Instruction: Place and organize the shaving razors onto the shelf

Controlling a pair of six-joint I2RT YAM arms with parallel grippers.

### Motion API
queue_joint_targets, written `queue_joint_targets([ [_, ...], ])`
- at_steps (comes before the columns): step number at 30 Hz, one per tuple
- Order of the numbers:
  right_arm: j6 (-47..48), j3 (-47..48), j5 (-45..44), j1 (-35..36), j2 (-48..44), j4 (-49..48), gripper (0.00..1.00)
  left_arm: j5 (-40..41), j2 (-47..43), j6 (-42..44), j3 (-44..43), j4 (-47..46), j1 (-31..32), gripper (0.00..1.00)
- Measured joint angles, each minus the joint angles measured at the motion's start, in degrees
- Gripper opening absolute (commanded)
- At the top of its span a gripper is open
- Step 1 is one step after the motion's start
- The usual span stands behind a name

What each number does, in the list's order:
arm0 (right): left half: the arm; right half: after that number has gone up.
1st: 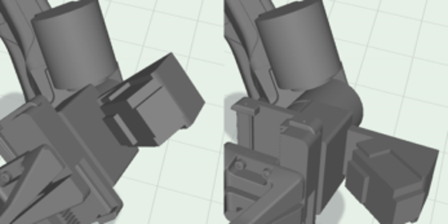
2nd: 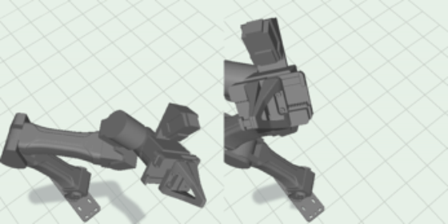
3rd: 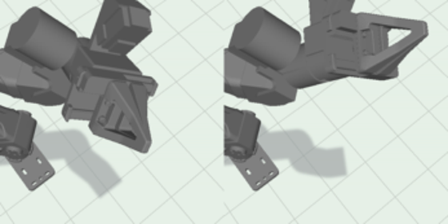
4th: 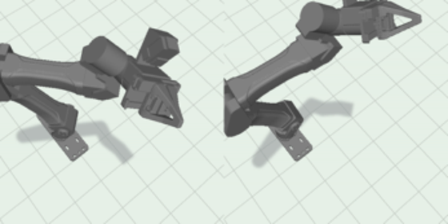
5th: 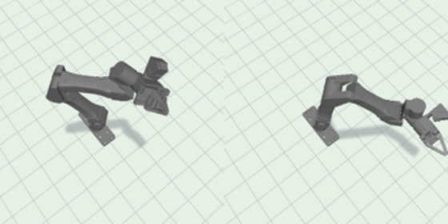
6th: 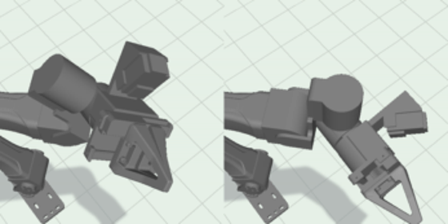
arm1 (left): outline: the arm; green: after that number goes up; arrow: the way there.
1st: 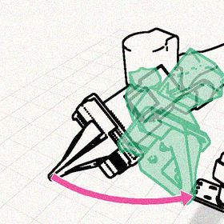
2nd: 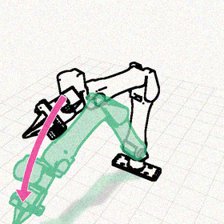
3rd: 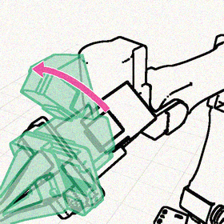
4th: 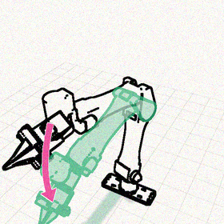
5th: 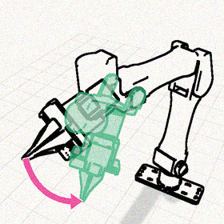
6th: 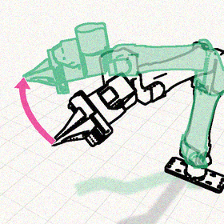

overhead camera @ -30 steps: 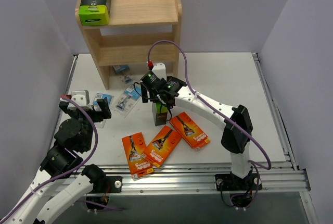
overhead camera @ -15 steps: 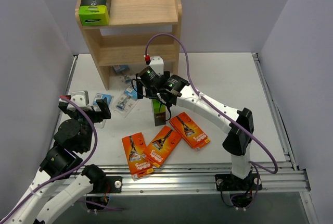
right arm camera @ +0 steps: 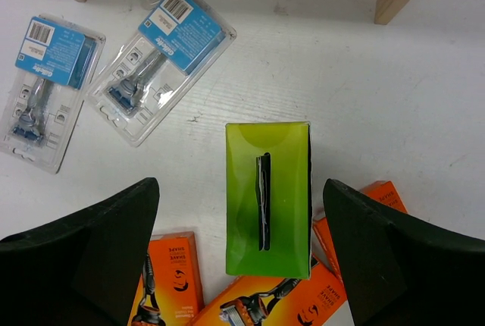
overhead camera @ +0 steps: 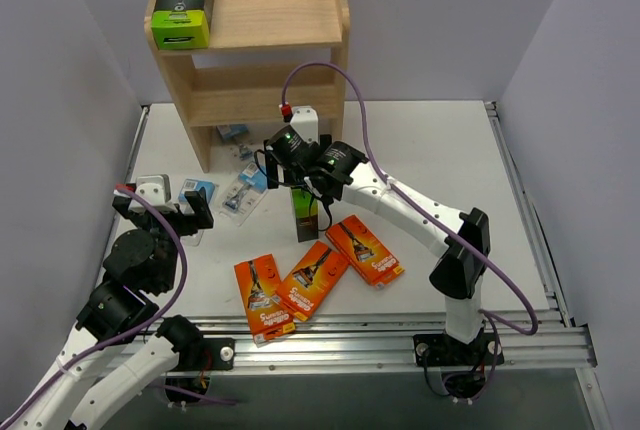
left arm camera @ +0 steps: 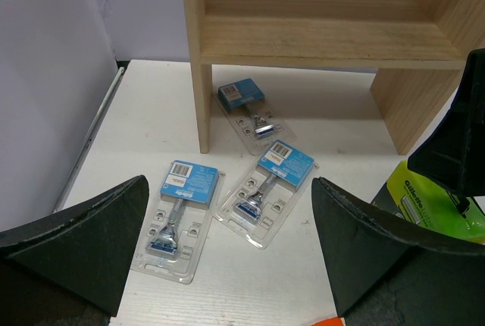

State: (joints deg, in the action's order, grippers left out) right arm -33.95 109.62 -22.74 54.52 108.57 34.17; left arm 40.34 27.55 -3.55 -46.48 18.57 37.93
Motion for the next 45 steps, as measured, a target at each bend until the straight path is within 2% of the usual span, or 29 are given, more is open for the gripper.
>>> queue_joint_targets([
  [8,0.6,-0.2,0.0,0.0,0.9,0.3,0.87,0.0,0.0,0.0,0.1,0.0,0.0,0.98],
  [16,0.7,-5.3,0.8,-0.3,1.2,-0.6,0.86,0.0,0.0,0.0,0.1,0.0,0.3,0.98],
  [24,0.8,-7.7,3.2,-2.3,1.8,-2.3,0.78,0.0,0.0,0.0,0.1,0.0,0.4,0.98],
  [28,1.1,-7.9,5.2,-3.2,1.8,-3.5,0.68,0.0,-0.2,0.0,0.1,0.0,0.5,0.98],
  [32,1.1,-7.9,7.0,-3.7,1.9,-4.0,0.63,0.0,-0.3,0.0,0.1,0.0,0.6,0.97],
  [42,1.3,-7.9,9.8,-3.9,2.1,-3.5,0.59,0.2,-0.7,0.3,0.1,0.0,0.6,0.98],
  [45,1.5,-7.6,10.1,-3.9,2.9,-2.9,0.56,0.2,-0.9,0.4,0.1,0.0,0.7,0.98],
])
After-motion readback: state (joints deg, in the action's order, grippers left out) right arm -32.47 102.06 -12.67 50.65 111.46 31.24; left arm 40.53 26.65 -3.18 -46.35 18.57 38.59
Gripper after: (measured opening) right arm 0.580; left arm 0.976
